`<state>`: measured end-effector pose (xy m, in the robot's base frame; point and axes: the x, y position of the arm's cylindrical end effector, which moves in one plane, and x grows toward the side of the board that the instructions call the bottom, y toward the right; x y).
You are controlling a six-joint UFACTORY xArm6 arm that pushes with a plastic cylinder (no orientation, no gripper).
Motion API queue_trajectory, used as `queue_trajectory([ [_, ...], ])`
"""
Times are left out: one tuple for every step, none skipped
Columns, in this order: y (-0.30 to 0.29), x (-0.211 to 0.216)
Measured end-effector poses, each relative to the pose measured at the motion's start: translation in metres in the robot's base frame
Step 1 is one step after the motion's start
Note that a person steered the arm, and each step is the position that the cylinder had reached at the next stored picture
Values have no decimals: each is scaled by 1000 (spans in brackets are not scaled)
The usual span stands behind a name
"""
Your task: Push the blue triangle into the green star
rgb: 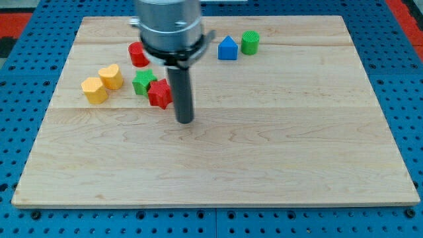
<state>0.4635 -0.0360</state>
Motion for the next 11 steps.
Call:
queue_trajectory([
  [-22,-35],
  [-83,-39],
  [-68,-39],
  [33,-50],
  [115,-109],
  [125,-170],
  [80,-178],
  [29,-165],
  [-34,-157],
  [-79,-131],
  [-59,-150],
])
